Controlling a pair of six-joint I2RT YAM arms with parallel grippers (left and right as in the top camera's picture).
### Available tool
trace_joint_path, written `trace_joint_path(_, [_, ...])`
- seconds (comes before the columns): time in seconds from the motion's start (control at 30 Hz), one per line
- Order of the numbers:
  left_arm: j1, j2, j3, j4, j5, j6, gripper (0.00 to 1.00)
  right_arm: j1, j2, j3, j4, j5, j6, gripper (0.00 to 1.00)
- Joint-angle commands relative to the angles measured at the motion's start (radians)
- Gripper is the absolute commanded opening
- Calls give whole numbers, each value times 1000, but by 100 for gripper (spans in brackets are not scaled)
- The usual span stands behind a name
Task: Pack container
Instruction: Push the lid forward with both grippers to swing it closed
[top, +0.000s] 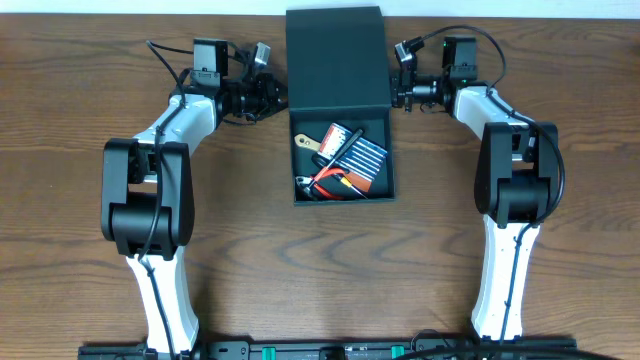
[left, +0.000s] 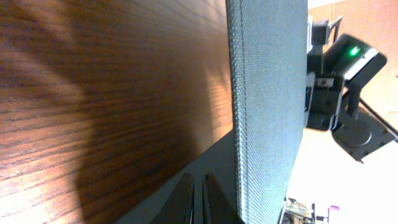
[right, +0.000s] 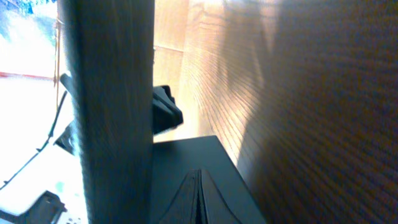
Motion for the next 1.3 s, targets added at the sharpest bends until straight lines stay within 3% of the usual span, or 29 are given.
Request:
trace_joint_path(0.0, [-10, -16, 33, -9, 43, 53, 6, 1, -32, 41, 6, -20, 50, 3])
trace_joint_path(0.37, [-8, -17, 45, -18, -14, 124, 5, -20, -39, 42, 0, 29, 55, 7])
trace_joint_path(0.47, [-8, -17, 49, -19, -14, 163, 5, -23, -39, 42, -1, 29, 18, 1])
trace_joint_path(0.83, [-6, -17, 59, -18, -34, 312, 5, -23, -39, 42, 10, 17, -143, 1])
trace_joint_path(1.27, [-6, -17, 59, -14, -113, 403, 5, -23, -39, 42, 165, 100, -169, 1])
